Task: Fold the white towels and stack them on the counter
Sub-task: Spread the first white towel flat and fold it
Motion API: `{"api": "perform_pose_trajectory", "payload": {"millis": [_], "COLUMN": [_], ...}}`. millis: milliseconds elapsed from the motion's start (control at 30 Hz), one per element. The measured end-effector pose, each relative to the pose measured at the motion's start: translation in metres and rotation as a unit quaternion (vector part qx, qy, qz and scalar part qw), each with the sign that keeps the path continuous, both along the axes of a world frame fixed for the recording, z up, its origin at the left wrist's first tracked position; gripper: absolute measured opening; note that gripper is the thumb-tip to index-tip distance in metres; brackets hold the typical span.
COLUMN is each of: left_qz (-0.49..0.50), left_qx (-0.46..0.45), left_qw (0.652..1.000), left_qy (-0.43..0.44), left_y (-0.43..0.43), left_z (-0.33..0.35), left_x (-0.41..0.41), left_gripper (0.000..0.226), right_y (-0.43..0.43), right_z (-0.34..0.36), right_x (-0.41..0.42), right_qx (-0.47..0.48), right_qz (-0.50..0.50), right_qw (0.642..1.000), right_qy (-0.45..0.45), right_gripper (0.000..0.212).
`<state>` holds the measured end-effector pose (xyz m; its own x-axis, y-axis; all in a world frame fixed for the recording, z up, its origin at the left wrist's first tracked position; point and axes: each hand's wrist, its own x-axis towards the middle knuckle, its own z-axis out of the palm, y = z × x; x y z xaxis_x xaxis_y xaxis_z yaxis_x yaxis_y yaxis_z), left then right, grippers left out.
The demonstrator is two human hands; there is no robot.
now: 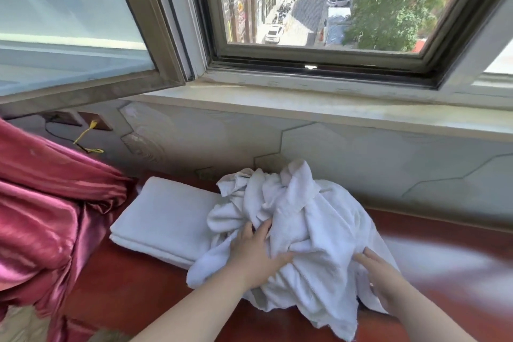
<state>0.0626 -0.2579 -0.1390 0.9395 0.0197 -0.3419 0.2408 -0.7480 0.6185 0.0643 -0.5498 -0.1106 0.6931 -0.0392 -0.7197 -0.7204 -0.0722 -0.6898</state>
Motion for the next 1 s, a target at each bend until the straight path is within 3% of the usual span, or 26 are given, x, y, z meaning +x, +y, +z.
{"api": "perform_pose_trajectory", "payload": {"millis": [67,167,233,433,533,700,1000], "left_qz": [0.006,0.054,0.08,0.035,0.061,0.103,0.174], "left_qx": [0.036,0.086,0.112,-0.007,-0.074,-0.087,-0.09], "left_qw": [0.999,0.995,0.99,0.997,0.993,0.99,0.98], "left_qy": [-0.017,-0.007,0.025,0.075,0.068,0.05,0.013], "left_y": [0.016,0.054,0.084,0.112,0.107,0.136,0.173], "left_z": [-0.004,-0.01,-0.016,-0.036,-0.042,-0.047,-0.013], "left_x": [-0.001,0.002,0.006,0.006,0.009,0.015,0.027], "left_gripper": [0.093,0.1,0.107,0.092,0.09,0.076,0.073], "right_y": [0.006,0.008,0.012,0.044,0.067,0.112,0.17], "right_z": [0.002,-0.011,-0.016,-0.018,-0.022,-0.031,-0.023], "right_x": [0.004,0.004,0.002,0.012,0.019,0.034,0.053], "right_qx": [0.015,-0.037,-0.079,-0.055,-0.046,-0.118,-0.178], "right_qz": [-0.045,-0.02,0.027,0.069,0.069,0.08,0.12], "right_qw": [0.999,0.998,0.993,0.99,0.991,0.988,0.977], "right_qy": [0.014,-0.044,-0.084,-0.106,-0.103,-0.06,-0.018], "right_gripper": [0.024,0.083,0.103,0.089,0.098,0.13,0.123]}}
